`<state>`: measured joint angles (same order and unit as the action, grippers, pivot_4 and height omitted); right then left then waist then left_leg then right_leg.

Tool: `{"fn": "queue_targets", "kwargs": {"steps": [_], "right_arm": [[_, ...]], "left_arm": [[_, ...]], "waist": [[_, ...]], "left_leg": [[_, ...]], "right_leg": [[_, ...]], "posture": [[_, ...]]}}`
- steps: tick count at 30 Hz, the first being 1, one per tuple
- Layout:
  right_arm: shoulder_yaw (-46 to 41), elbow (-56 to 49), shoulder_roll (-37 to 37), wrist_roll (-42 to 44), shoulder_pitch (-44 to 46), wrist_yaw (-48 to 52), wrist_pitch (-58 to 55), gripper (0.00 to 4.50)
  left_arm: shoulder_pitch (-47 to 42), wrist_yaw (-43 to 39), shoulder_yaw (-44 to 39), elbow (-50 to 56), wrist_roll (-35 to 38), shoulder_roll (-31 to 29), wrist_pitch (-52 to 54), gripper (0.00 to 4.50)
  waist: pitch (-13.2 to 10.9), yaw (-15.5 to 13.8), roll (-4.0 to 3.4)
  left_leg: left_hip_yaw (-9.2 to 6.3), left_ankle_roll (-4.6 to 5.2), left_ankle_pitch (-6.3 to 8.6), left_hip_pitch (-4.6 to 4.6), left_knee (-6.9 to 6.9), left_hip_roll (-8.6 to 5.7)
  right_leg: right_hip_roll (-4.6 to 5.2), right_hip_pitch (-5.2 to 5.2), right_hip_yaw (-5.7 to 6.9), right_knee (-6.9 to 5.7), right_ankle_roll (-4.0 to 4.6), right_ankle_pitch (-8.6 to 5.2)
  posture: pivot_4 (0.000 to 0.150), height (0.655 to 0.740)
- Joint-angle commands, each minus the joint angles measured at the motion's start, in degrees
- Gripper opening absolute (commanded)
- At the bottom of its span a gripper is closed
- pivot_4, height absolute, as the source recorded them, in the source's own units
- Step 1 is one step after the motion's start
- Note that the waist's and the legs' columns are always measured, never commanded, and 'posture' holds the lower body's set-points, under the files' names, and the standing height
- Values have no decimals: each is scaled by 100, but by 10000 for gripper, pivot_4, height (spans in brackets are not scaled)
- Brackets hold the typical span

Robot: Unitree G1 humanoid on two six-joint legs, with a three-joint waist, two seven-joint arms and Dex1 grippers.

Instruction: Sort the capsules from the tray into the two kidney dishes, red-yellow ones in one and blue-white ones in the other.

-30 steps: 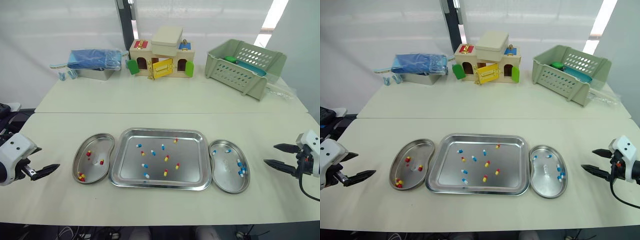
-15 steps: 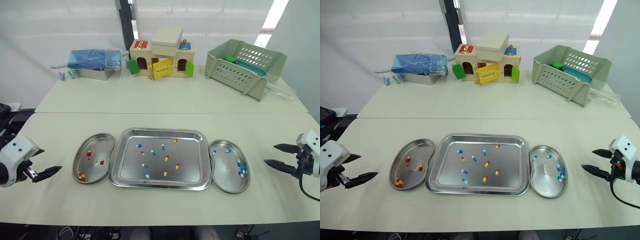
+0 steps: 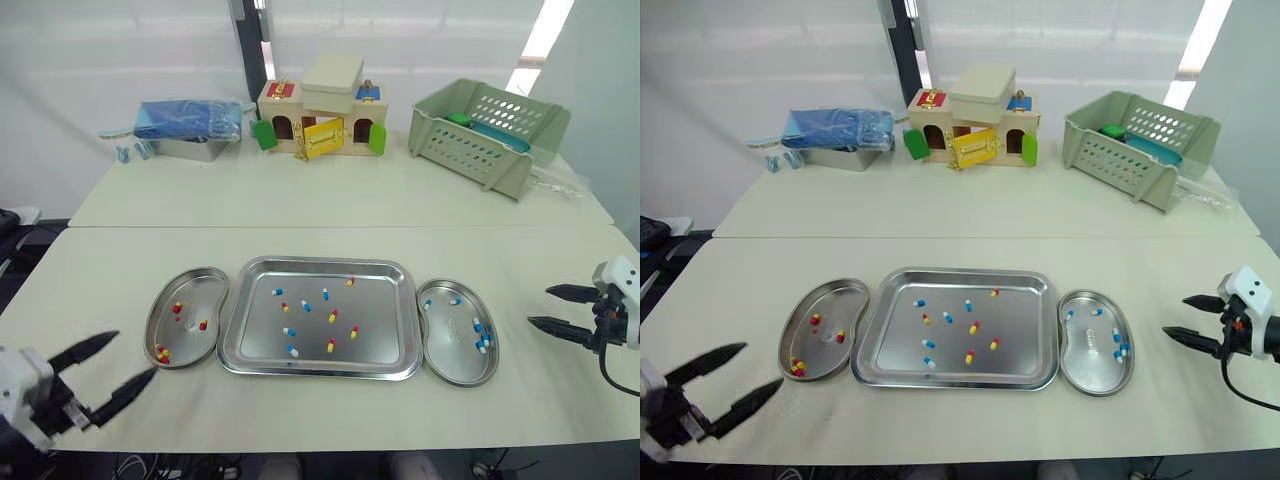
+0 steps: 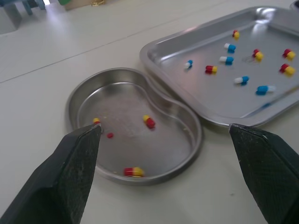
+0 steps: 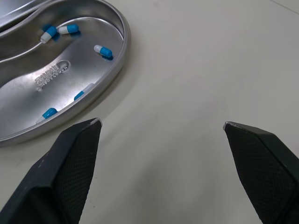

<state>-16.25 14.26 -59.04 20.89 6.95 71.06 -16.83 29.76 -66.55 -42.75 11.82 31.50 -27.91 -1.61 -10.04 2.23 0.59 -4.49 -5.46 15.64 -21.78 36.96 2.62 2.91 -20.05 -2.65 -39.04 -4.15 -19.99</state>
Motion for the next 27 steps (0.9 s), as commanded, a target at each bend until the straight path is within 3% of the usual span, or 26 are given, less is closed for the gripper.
{"fn": "queue_targets", "kwargs": {"steps": [1,6,11,15,20,27], "right_arm": [[-180,-314,-184,229,130,137,-219,44236],[-160,-657,-327,456,391,296,-595,44236],[92,-1026,-454,607,803,572,-884,44236],[418,-2249,-341,1394,1447,532,-1887,44236],[1416,-3306,649,1665,2625,-117,-2396,44236],[3299,-2848,2163,873,4167,-663,-2759,44236]], "left_arm": [[300,12,149,186,-13,675,-1054,45000],[606,158,610,134,-85,1509,-1928,45000],[775,279,1010,72,-35,1824,-2523,45000],[1035,355,1295,100,-42,1926,-2760,45000],[1254,509,1652,298,13,1992,-2845,45000],[1155,957,1805,411,43,1855,-2798,45000]], "waist": [[2,-15,-4],[1,-31,-4],[9,-13,-24],[7,15,-28],[15,31,-10],[10,-4,0]], "left_leg": [[1,0,0,2,1,-1],[1,0,0,4,3,-3],[11,10,5,1,2,-8],[21,24,14,1,2,-6],[5,24,13,3,4,4],[-5,24,13,-12,7,2]], "right_leg": [[0,2,-2,0,0,0],[0,7,-2,3,0,0],[2,5,-15,14,-5,3],[1,-2,-25,15,-7,4],[-11,0,-15,8,-6,4],[-9,-13,-3,6,-4,4]], "posture": [[1500,7400],[1500,7400],[1500,7400],[1500,7400],[1500,7400],[1500,7400]]}}
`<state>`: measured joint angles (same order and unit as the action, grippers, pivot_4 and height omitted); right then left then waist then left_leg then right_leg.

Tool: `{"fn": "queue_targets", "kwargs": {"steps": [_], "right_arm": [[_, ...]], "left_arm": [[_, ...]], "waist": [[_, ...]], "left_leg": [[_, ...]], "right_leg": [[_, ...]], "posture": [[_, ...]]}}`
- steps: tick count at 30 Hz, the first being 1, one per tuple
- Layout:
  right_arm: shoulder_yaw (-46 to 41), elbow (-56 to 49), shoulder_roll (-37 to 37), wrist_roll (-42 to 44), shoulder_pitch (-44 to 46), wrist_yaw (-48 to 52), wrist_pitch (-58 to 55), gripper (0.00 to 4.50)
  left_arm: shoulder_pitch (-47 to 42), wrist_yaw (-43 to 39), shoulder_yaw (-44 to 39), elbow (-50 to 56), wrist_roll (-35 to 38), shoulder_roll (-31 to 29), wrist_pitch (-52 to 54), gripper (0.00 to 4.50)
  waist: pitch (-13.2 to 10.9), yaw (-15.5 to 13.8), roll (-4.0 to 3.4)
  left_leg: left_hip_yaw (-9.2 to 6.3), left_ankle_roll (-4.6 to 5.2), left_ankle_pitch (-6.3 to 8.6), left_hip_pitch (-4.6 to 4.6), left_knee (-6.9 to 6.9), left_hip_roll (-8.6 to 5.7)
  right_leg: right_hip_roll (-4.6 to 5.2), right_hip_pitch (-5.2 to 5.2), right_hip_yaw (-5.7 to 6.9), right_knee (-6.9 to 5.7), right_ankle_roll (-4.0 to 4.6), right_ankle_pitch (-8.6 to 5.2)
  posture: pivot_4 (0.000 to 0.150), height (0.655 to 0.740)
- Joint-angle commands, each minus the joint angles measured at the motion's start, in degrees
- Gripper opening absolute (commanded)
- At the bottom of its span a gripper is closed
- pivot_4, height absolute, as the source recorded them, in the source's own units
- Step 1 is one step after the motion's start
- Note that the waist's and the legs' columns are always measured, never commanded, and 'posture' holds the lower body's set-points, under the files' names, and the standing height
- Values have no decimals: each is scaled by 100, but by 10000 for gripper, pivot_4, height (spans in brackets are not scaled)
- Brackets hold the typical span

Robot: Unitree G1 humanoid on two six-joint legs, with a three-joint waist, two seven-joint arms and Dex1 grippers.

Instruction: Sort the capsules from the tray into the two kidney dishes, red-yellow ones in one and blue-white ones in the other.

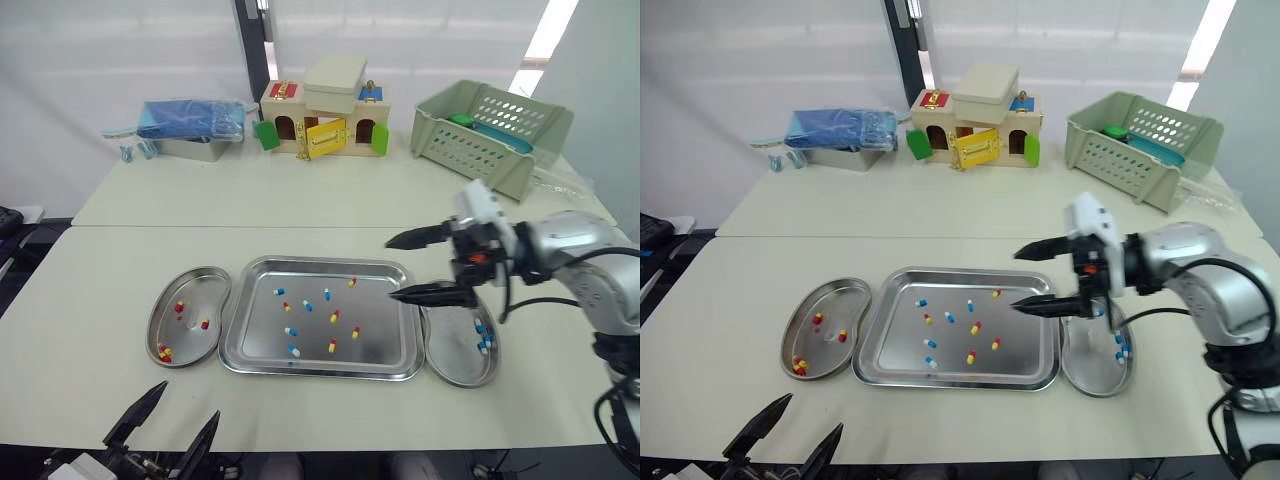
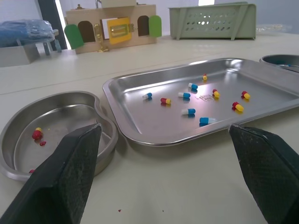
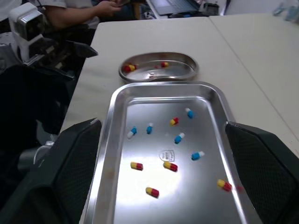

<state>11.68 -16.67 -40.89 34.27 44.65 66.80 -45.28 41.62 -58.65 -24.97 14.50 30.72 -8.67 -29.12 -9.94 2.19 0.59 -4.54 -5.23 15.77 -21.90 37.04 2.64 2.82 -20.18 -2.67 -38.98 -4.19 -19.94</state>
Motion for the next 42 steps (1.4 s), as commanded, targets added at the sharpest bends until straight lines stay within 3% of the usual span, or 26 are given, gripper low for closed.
{"fn": "queue_targets", "kwargs": {"steps": [1,6,10,15,26,42], "right_arm": [[754,437,582,-687,564,-323,173,44236],[1795,2079,2063,-1849,1238,-769,1007,44236],[1995,3346,2951,-2427,1608,-1006,1680,44236],[2126,4874,3647,-3129,1933,-1246,2495,28032],[1717,6827,4482,-3768,2375,-1699,3476,28032],[1515,7736,4922,-4376,2355,-1874,3900,28032]], "left_arm": [[-44,205,35,136,140,-82,-54,45000],[178,311,202,283,171,7,-135,45000],[227,405,196,262,184,-32,-211,45000],[257,487,149,169,212,-75,-288,45000],[432,535,235,84,192,0,-544,45000],[463,353,182,-242,295,-86,-808,45000]], "waist": [[1,2,-1],[4,76,3],[3,104,4],[4,105,6],[2,118,4],[1,122,1]], "left_leg": [[-1,0,0,2,0,0],[-3,0,0,3,0,0],[-5,0,0,1,-4,1],[-5,0,0,2,-3,1],[-2,0,0,2,-7,1],[-1,1,0,0,-10,2]], "right_leg": [[0,-1,-1,-1,1,0],[-1,-4,0,-6,3,1],[-1,-8,2,-6,3,1],[-1,-8,3,-7,4,1],[-3,-15,-2,-8,5,1],[-5,-20,-5,-8,6,0]], "posture": [[1500,7400],[1500,7400],[1500,7400],[1500,7400],[1500,7400],[1500,7400]]}}
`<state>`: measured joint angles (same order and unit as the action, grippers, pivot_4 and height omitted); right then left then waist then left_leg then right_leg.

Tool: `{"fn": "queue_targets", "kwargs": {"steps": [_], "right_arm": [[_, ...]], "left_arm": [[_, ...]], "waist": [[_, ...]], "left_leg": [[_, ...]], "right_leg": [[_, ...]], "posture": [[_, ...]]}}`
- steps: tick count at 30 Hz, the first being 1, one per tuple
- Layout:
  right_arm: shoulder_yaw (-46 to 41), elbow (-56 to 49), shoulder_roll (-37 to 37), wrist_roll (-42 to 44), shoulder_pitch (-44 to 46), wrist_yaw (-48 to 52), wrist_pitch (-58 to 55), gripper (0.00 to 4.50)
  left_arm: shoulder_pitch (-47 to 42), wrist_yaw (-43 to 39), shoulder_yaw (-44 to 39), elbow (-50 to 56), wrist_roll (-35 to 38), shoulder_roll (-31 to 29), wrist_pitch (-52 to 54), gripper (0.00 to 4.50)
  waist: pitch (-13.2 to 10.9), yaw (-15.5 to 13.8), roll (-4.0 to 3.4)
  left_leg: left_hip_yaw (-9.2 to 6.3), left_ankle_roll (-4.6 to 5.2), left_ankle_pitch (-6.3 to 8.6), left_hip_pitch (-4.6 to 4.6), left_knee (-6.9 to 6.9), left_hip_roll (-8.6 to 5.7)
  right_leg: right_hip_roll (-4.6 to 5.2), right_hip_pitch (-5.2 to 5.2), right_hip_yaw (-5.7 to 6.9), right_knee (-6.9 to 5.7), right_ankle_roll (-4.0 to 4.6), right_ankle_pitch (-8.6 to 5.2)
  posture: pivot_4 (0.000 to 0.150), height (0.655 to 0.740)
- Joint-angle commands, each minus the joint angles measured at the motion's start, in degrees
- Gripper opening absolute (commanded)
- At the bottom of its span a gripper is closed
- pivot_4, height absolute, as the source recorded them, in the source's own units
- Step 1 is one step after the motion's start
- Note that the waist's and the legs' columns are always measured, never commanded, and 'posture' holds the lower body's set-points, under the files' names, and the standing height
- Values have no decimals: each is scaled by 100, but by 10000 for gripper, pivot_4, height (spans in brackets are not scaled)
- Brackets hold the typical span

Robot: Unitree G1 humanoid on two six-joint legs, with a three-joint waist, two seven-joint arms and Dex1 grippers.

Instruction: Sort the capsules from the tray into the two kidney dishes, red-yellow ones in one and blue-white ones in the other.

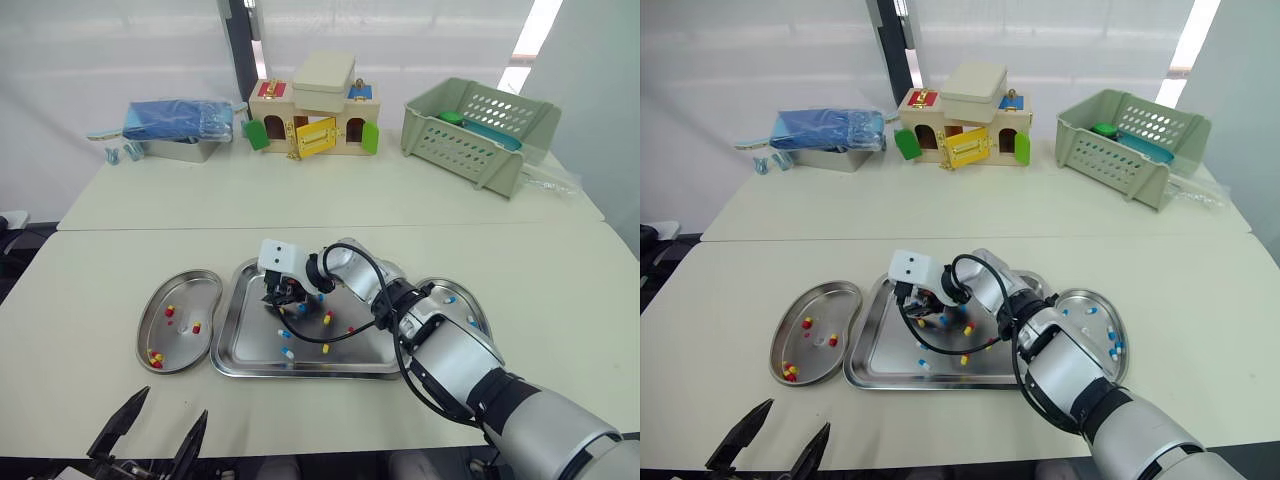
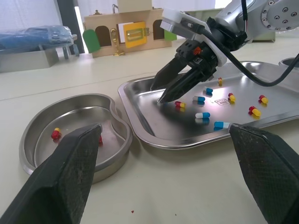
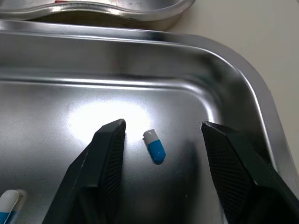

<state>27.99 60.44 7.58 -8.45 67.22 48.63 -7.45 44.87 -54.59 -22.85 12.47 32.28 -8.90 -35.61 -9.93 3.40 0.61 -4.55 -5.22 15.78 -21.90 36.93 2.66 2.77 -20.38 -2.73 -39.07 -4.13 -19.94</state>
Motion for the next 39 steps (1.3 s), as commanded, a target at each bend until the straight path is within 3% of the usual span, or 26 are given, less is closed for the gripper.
{"fn": "queue_targets", "kwargs": {"steps": [1,8,11,20,31,34,39], "right_arm": [[-129,58,87,-118,102,-71,123,28032],[-296,140,153,-208,125,-4,94,28032],[-318,168,168,-242,131,31,78,22634],[-294,146,167,-339,45,152,17,214],[-591,-327,38,-90,97,544,-171,214],[-834,-1203,-200,268,5,968,-671,214],[-1011,-4268,-1378,1035,-969,1927,-2144,214]], "left_arm": [[141,-66,-35,-54,147,-67,-166,45000],[130,-157,-55,-205,214,-100,-285,45000],[116,-179,-56,-260,225,-113,-322,45000],[64,-269,-70,-477,281,-167,-459,45000],[-10,-429,13,-575,412,-198,-580,45000],[29,-532,79,-494,463,-224,-569,45000],[51,-953,175,-443,571,-468,-557,45000]], "waist": [[0,1,0],[0,5,-1],[0,6,-1],[0,8,0],[-1,6,-1],[-2,3,-1],[1,-49,4]], "left_leg": [[0,0,0,0,0,0],[0,0,0,1,-1,1],[0,0,0,1,-1,1],[0,1,0,2,-2,1],[0,0,0,1,-2,2],[-1,0,0,-5,-1,2],[-5,0,1,-13,1,2]], "right_leg": [[0,0,0,0,0,0],[-2,-1,-2,-1,1,0],[-2,-1,-2,-1,1,0],[-2,-1,-3,-1,1,0],[-2,-1,-2,-1,1,0],[-2,-4,-1,-1,1,0],[1,-1,6,8,1,-1]], "posture": [[1500,7400],[1500,7400],[1500,7400],[1500,7400],[1500,7400],[1500,7400],[1500,7400]]}}
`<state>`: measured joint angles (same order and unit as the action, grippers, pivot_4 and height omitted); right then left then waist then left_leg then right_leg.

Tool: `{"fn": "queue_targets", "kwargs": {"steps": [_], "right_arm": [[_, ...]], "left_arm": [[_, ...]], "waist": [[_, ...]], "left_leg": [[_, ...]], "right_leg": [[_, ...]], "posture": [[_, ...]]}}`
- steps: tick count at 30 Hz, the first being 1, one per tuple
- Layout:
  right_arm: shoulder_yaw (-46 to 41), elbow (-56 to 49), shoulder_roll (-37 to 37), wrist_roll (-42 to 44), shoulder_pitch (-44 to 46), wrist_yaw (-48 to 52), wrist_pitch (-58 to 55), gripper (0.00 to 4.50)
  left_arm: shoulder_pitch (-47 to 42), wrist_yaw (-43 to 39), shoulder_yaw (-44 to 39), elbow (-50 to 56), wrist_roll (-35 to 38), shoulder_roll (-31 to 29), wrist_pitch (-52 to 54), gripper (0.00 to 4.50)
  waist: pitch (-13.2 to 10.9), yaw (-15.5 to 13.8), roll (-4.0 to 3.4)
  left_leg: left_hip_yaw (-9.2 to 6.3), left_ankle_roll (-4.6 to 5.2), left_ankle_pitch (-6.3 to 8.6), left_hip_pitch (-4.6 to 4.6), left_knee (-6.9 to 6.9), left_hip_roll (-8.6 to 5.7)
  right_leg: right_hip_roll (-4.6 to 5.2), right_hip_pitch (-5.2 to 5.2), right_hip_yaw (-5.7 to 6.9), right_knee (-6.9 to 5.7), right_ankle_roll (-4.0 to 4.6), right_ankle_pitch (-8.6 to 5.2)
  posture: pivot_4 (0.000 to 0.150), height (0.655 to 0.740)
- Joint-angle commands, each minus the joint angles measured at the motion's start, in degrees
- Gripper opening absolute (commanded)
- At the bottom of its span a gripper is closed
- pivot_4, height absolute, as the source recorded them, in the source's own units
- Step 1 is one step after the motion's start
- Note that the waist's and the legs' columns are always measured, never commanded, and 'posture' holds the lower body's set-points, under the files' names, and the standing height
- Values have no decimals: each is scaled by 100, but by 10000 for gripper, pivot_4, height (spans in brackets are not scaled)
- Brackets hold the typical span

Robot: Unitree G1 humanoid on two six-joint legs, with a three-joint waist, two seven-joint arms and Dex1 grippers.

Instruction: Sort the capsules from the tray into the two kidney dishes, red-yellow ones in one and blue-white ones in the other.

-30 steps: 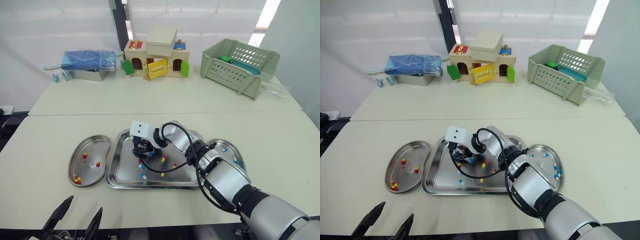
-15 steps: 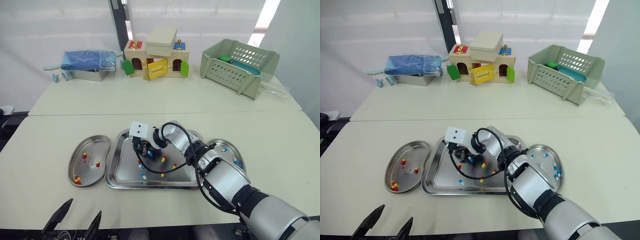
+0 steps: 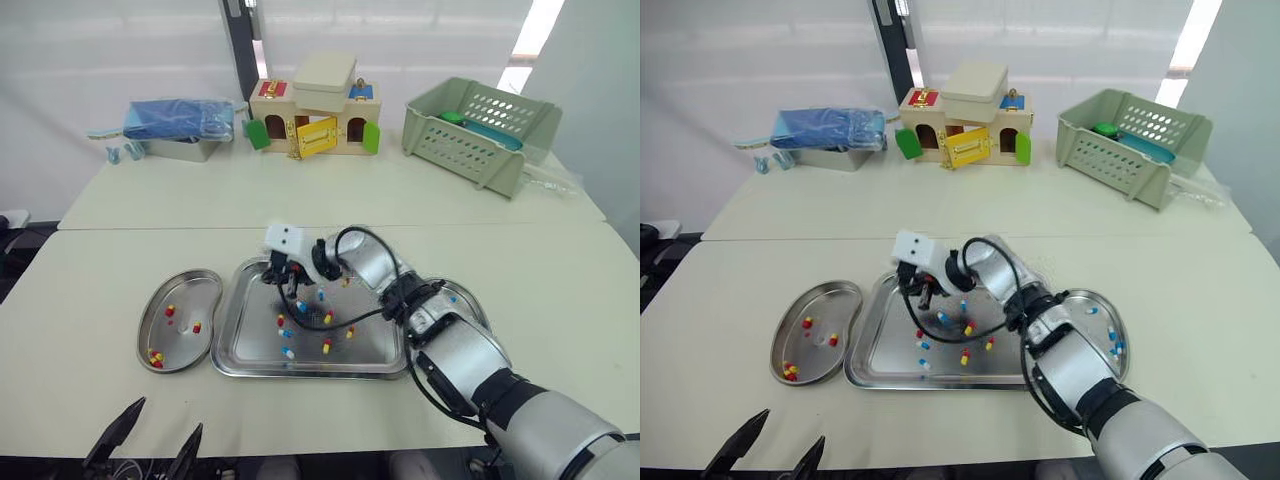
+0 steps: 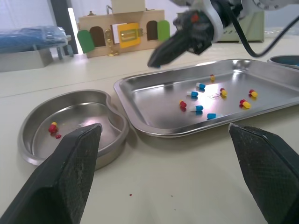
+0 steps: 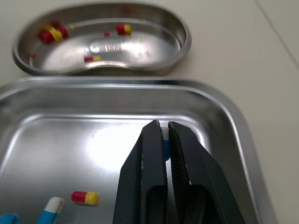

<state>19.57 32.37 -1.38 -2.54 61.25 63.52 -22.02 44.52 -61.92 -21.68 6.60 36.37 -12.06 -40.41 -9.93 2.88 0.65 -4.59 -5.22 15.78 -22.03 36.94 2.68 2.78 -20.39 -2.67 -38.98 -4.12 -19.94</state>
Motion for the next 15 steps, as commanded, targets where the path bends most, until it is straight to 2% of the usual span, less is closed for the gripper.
{"fn": "queue_targets", "kwargs": {"steps": [1,3,7,10,15], "right_arm": [[-267,-2038,-834,590,-601,570,-935,214],[-527,-2990,-1537,841,-1048,701,-1320,214],[-1064,-4158,-2862,1165,-1975,735,-1708,214],[-1401,-4677,-3745,1296,-2718,808,-1713,214],[-1919,-4982,-4699,1475,-3823,749,-1574,214]], "left_arm": [[72,-348,101,152,181,-220,-88,45000],[16,-488,175,179,229,-339,-18,45000],[-173,-704,337,300,332,-604,152,45000],[-337,-945,458,359,383,-826,230,45000],[-539,-1365,614,367,480,-1119,356,45000]], "waist": [[1,-11,1],[-1,-70,1],[-5,-93,-2],[-5,-71,-2],[-7,-39,1]], "left_leg": [[0,0,0,1,0,0],[-4,0,0,-1,0,0],[0,0,0,4,3,-3],[-1,1,0,10,0,-1],[3,2,1,13,2,-3]], "right_leg": [[0,1,-1,0,0,0],[1,4,7,3,0,0],[2,8,4,0,0,0],[-4,11,-1,-1,0,0],[-4,16,-7,3,1,-1]], "posture": [[1500,7400],[1500,7400],[1500,7400],[1500,7400],[1500,7400]]}}
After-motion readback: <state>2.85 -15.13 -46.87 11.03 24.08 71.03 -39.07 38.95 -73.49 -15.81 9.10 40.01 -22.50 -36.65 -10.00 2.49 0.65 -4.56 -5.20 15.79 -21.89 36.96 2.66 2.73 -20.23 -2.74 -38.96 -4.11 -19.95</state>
